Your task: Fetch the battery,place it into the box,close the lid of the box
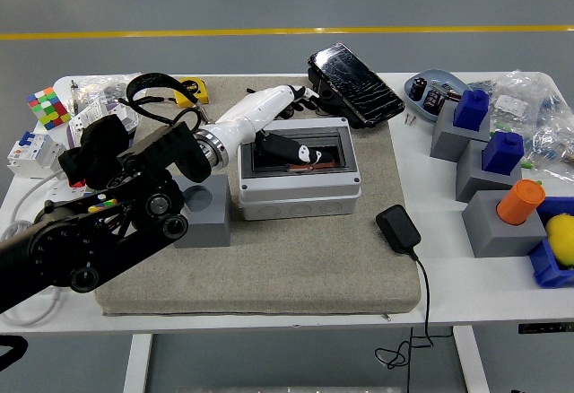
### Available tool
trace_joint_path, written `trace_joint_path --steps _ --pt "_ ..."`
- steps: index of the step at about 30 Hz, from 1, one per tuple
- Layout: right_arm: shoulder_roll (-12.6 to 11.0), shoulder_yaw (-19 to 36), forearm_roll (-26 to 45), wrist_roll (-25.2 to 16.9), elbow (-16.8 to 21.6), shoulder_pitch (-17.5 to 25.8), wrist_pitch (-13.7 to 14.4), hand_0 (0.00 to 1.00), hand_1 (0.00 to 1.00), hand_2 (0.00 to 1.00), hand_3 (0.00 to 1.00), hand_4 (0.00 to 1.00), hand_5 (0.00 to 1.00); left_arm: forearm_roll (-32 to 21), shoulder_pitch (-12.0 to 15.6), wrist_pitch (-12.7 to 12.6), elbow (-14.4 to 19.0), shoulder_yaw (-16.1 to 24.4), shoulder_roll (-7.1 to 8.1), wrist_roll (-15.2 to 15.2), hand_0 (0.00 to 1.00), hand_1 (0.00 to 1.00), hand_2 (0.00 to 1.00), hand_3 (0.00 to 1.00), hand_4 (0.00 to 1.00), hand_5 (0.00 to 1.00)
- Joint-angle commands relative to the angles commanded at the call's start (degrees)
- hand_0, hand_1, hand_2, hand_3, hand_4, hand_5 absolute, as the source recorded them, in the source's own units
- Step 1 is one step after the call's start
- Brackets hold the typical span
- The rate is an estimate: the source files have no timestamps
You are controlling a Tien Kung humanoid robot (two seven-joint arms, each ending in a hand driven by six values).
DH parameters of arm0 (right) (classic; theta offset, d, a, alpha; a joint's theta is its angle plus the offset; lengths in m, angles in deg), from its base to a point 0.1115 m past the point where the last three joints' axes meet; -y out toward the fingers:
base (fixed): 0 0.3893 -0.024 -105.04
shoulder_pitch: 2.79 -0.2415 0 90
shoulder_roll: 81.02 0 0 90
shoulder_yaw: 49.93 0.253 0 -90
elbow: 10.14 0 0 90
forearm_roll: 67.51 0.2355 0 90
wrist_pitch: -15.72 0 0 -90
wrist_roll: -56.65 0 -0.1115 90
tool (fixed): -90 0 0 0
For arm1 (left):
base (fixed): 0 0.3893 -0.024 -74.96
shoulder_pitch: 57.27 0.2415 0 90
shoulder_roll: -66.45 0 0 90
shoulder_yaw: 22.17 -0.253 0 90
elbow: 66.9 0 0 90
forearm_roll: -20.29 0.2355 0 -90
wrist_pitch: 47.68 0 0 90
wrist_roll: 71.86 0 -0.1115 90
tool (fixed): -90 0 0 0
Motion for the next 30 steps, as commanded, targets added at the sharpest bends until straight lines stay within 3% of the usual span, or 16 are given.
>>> trace_joint_path --steps 7,13,16,24,30 --pt "0.09 0.51 -0.18 -0.05 0.04 -0.14 0.05 0.667 0.673 0.688 0.534 0.902 0.48 -0.51 4.79 -5.5 2.46 9.14 2.01 5.31 0.591 0.752 0.728 0.753 0.998 0.42" --pt "0.21 0.67 -0.08 -0.07 -0.24 -0.07 -0.01 0.666 0.673 0.688 0.534 0.902 0.48 -5.75 10.55 -12.62 1.18 17.01 3.41 13.17 0.593 0.749 0.726 0.753 0.998 0.419" --pt "0.23 0.69 -0.02 -0.06 -0.43 -0.04 -0.03 0.666 0.673 0.688 0.534 0.902 0.48 -9.2 13.01 -14.47 0.5 20.02 3.87 15.81 0.593 0.749 0.726 0.753 0.998 0.419" --pt "0.23 1.01 0.04 -0.09 -0.63 -0.14 -0.02 0.667 0.673 0.688 0.534 0.902 0.48 -19.83 21.14 -16.32 -0.64 28.08 4.14 20.83 0.572 0.725 0.704 0.741 0.998 0.419" --pt "0.33 1.37 -0.01 -0.1 -0.62 -0.26 -0.03 0.667 0.674 0.688 0.534 0.901 0.481 -21.98 25.96 -16.91 -0.24 34.55 3.3 23.88 0.578 0.725 0.702 0.74 0.998 0.419"
